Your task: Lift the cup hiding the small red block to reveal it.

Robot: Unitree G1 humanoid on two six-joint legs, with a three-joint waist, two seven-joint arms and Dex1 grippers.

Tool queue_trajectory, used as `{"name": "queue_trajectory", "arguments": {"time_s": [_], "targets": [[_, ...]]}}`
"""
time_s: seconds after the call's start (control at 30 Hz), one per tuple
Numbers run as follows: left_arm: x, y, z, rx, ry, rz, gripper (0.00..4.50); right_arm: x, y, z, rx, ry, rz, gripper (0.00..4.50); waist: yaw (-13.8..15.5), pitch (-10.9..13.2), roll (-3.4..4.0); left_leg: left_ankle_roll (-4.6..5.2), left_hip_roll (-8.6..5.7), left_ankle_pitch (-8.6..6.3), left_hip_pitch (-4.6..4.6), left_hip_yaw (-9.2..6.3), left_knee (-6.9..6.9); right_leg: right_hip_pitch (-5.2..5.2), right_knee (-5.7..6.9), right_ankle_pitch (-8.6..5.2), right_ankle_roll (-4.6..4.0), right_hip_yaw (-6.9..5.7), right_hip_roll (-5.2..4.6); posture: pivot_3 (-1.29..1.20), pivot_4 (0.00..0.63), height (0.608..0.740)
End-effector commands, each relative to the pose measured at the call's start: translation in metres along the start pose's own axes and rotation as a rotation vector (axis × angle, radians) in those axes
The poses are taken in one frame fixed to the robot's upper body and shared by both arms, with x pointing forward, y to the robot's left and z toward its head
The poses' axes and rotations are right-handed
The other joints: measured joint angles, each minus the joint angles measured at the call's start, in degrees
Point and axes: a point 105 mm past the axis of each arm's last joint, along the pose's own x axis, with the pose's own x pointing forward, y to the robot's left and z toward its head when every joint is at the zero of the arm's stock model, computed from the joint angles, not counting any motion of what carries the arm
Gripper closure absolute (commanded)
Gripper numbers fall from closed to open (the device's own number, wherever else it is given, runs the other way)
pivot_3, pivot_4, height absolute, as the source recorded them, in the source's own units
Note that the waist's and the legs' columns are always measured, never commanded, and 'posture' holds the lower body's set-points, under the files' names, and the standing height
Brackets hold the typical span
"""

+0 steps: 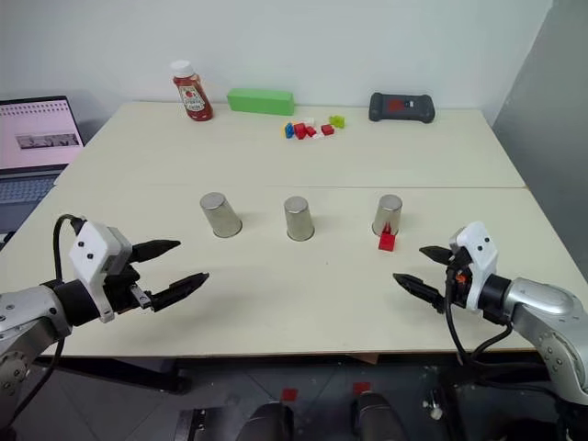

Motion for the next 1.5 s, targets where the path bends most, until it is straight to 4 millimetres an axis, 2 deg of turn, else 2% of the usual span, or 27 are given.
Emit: {"name": "queue_trajectory", "arguments": {"time_s": [0.03,0.73,1.5], "targets": [[0.0016,-0.0016,0.0072,0.026,-0.027,-0.024,0.0,-0.0059,0.0029,0.0129,-0.065,-0.043,-0.008,0.03,0.0,0.0,0.0,0.0,0.0,0.0,0.0,0.0,0.0,0.0,0.0,0.0,0.0,0.0,0.0,0.0,0.15,0.74],[0.0047,-0.01,0.0104,0.084,-0.037,-0.073,0.0,-0.0109,-0.0052,0.0043,-0.088,-0.05,-0.019,0.03,0.0,0.0,0.0,0.0,0.01,0.0,-0.02,0.03,-0.02,-0.04,-0.02,0.01,0.02,0.02,0.0,0.0,0.15,0.74],[0.0042,-0.0101,0.0064,0.098,-0.015,-0.081,0.0,-0.0047,-0.0006,0.0063,-0.096,-0.052,-0.002,0.03,0.0,0.0,0.0,0.0,0.0,0.0,-0.01,0.05,-0.01,-0.04,-0.02,0.01,0.03,0.04,0.0,0.0,0.15,0.74]]}}
